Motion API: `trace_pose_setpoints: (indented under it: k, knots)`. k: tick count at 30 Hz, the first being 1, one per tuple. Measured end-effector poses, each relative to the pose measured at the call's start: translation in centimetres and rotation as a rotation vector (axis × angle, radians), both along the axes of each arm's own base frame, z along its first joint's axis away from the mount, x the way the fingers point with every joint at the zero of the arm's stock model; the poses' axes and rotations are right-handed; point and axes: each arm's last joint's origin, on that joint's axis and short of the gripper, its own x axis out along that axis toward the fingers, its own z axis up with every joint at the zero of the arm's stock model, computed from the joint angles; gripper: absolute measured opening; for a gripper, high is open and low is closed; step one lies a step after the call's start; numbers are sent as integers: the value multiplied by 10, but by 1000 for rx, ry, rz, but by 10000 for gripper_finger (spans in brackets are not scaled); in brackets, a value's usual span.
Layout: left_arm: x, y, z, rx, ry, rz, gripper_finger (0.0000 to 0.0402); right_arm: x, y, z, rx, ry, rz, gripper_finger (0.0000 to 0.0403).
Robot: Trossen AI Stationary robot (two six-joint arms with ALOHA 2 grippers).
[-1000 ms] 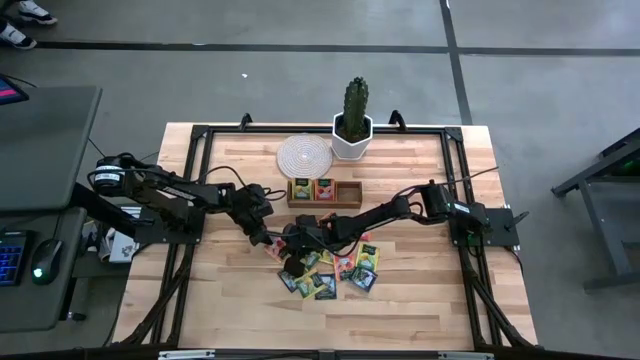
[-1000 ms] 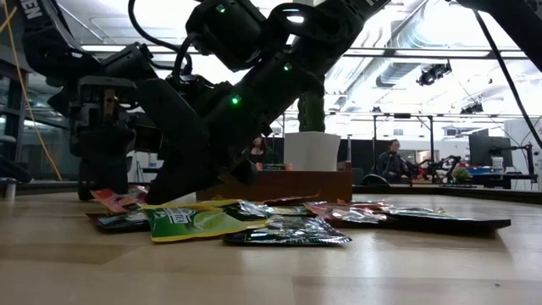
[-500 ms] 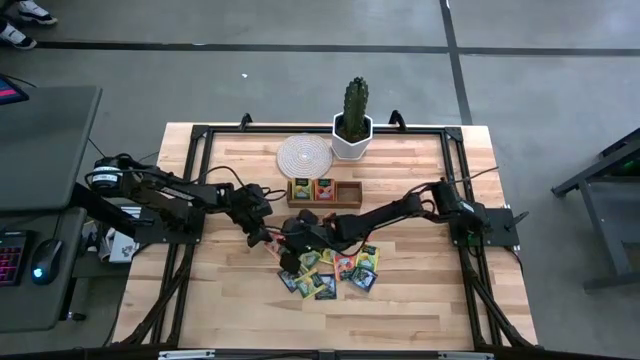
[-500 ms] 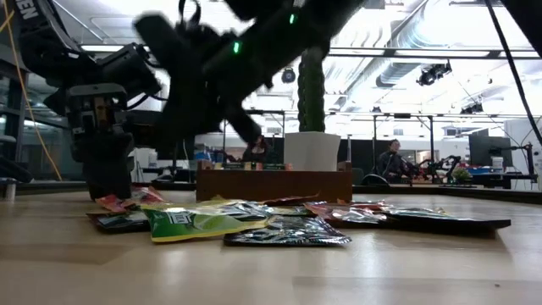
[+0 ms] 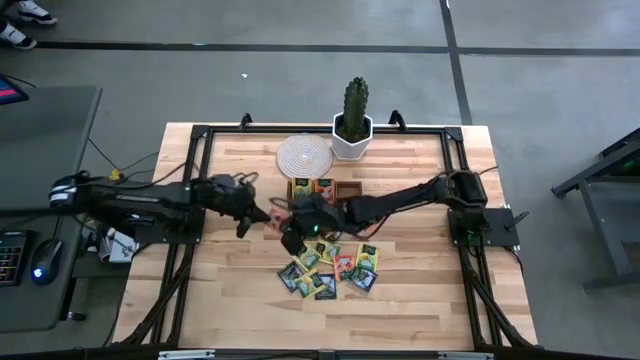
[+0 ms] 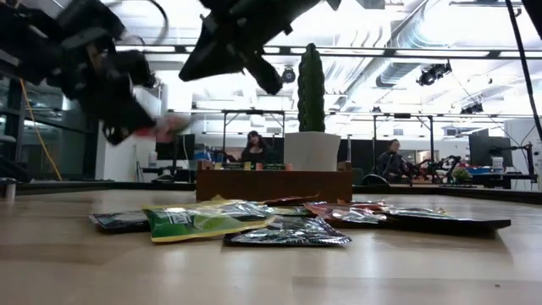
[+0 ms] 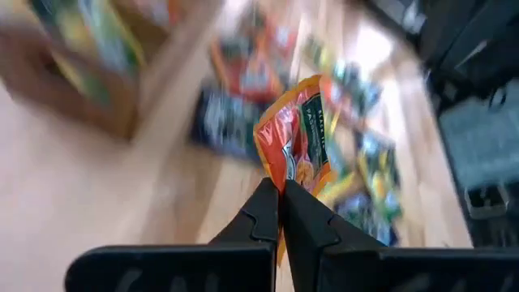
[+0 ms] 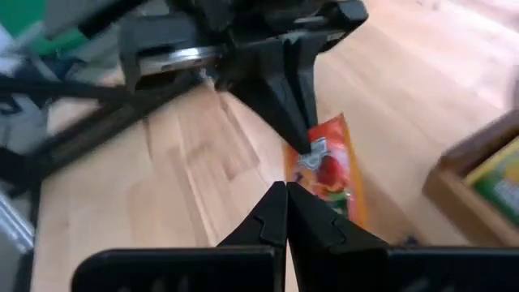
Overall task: Pick & Place Tea
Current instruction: Put the orange tea bag into the middle section of the wooden organizer
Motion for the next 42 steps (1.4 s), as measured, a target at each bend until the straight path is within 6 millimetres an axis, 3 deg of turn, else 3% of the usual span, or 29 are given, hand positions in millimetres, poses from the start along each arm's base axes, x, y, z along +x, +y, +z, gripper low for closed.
trace_pose_setpoints:
  k: [10, 18, 23, 35, 42]
  knots:
    - [-43, 2, 40, 257, -367, 260, 0, -19, -20, 61, -103, -160, 0, 1]
    - [-68, 1, 68, 326, -663, 390, 0, -15, -28, 88, -256, -387, -45, 11]
    - [-69, 1, 74, 332, -722, 397, 0, -12, -43, 92, -244, -451, -29, 44]
    - [-59, 2, 86, 358, -832, 380, 0, -12, -77, 109, -225, -629, 13, 190]
    - [-52, 3, 87, 350, -841, 370, 0, -12, -79, 108, -223, -626, 21, 224]
